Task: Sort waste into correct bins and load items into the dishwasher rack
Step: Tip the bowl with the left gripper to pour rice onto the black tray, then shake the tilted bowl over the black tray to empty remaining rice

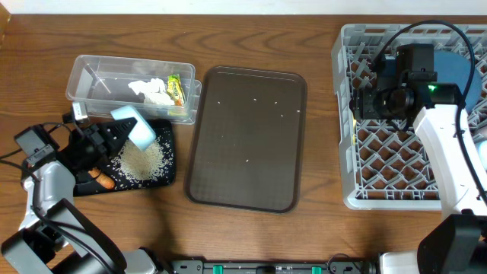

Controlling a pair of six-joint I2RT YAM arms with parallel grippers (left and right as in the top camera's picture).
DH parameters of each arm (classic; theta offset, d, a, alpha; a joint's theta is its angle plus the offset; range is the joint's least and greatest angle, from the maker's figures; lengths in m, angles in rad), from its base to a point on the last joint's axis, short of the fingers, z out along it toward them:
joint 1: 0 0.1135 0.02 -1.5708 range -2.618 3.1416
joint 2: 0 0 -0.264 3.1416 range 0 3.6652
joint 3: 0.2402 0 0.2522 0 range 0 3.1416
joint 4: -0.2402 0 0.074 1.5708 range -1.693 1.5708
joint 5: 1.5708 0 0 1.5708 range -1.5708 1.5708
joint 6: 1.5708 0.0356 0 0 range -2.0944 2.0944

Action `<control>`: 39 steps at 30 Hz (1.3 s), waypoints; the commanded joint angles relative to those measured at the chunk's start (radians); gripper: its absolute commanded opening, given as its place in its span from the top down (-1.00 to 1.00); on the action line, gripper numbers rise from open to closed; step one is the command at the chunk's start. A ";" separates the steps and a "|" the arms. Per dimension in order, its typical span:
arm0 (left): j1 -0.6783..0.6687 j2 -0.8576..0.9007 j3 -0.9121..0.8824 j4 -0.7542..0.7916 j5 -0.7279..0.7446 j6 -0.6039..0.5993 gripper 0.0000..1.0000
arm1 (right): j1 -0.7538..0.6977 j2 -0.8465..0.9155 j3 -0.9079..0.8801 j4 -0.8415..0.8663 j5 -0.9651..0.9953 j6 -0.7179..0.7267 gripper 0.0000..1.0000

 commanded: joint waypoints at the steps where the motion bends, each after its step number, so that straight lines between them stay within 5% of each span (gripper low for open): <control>1: 0.008 -0.003 -0.002 0.008 0.047 -0.044 0.88 | 0.001 -0.002 0.001 0.000 -0.007 0.010 -0.38; 4: 0.002 -0.006 -0.002 0.020 0.049 -0.053 0.88 | 0.001 -0.002 0.001 -0.001 -0.007 0.010 -0.38; 7: 0.002 -0.006 -0.002 -0.008 -0.150 -0.131 0.88 | 0.001 -0.002 0.001 0.004 -0.007 0.010 -0.38; 13: -0.042 -0.011 -0.002 0.027 -0.015 -0.128 0.88 | 0.001 -0.002 0.001 0.000 -0.007 0.010 -0.38; 18: -0.148 -0.059 0.002 0.027 -0.066 -0.128 0.88 | 0.001 -0.002 0.001 0.004 -0.007 0.010 -0.39; 27: -0.505 -0.195 0.088 0.029 -0.525 -0.185 0.88 | 0.001 -0.002 0.001 0.007 -0.007 0.011 -0.38; 39: -0.947 -0.116 0.101 0.163 -1.218 -0.179 0.88 | 0.001 -0.002 0.001 0.006 -0.008 0.014 -0.38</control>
